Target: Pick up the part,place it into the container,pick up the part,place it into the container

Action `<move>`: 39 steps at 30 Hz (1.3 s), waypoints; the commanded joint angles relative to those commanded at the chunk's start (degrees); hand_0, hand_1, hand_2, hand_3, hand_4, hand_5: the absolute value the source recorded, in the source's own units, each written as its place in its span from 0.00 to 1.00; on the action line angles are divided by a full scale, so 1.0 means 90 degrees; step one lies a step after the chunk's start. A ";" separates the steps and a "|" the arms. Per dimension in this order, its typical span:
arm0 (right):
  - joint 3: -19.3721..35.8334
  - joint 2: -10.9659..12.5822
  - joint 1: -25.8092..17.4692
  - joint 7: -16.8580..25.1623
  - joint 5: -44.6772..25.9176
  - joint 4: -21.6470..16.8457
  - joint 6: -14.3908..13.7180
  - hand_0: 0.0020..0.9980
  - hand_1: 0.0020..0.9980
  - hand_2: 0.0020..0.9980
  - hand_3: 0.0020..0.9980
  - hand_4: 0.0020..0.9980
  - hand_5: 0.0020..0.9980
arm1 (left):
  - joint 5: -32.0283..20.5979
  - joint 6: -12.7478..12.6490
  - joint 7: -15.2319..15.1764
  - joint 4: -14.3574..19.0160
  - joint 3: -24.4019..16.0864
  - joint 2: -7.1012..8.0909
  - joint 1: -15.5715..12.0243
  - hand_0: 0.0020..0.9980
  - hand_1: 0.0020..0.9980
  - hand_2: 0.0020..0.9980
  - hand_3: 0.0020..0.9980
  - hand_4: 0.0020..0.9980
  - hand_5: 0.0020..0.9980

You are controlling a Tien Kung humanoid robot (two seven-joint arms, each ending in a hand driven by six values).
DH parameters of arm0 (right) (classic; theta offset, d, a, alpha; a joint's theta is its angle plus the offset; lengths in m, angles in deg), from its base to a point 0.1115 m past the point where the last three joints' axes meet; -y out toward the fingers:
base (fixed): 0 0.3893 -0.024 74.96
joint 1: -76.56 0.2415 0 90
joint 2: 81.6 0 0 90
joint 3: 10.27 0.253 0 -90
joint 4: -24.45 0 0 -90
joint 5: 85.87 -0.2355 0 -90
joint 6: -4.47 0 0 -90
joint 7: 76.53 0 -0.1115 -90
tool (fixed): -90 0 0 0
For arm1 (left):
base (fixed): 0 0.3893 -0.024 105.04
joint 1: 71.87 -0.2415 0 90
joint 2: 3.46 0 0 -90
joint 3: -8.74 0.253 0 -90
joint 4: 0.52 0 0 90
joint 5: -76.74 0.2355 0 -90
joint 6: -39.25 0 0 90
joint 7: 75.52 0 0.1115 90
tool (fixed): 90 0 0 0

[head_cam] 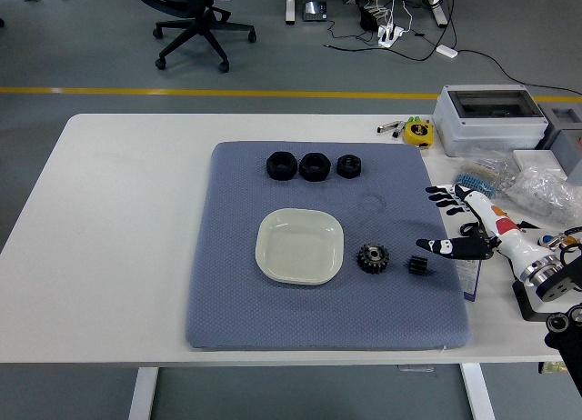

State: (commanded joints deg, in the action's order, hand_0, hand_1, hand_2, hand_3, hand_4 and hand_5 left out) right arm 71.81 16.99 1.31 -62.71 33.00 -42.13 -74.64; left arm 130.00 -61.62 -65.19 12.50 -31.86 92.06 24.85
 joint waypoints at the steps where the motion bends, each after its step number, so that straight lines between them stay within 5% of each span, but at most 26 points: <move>1: -0.0009 -0.0001 -0.0002 -0.0011 0.0065 0.0011 0.0039 0.58 0.65 0.71 0.70 1.00 0.23 | -0.0001 -0.0001 0.0000 0.0000 -0.0001 0.0000 0.0000 0.69 0.68 0.68 0.57 0.64 0.60; 12: -0.0071 -0.0011 0.0021 -0.0113 0.0146 -0.0057 0.0408 0.57 0.64 0.70 0.68 1.00 0.21 | -0.0008 -0.0001 -0.0002 -0.0001 0.0001 0.0008 0.0003 0.69 0.68 0.68 0.57 0.64 0.60; 13: -0.0084 -0.0012 0.0026 -0.0115 0.0129 -0.0055 0.0409 0.50 0.59 0.68 0.66 1.00 0.22 | 0.0000 0.0000 0.0000 -0.0001 -0.0005 0.0007 0.0003 0.69 0.68 0.68 0.57 0.64 0.60; 24: -0.0257 -0.0045 0.0009 -0.0165 0.0089 0.0187 0.0217 0.45 0.55 0.61 0.58 0.98 0.21 | 0.0092 0.0003 0.0027 -0.0001 -0.0060 -0.0003 -0.0025 0.69 0.68 0.68 0.57 0.64 0.60; 25: -0.0263 -0.0046 0.0008 -0.0161 0.0134 0.0198 0.0209 0.41 0.49 0.56 0.55 0.93 0.19 | 0.0098 0.0003 0.0029 -0.0001 -0.0064 -0.0005 -0.0025 0.69 0.68 0.68 0.57 0.64 0.60; 39: -0.0303 -0.0035 0.0006 -0.0075 0.0427 0.0236 -0.0045 0.29 0.41 0.49 0.51 0.82 0.13 | 0.0150 0.0021 0.0037 0.0005 -0.0078 0.0002 -0.0036 0.69 0.68 0.68 0.57 0.64 0.60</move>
State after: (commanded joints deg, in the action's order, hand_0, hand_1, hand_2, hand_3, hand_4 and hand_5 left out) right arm 69.09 16.68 1.37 -63.38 36.85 -40.00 -75.04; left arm 131.36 -61.42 -64.85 12.55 -32.56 92.08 24.53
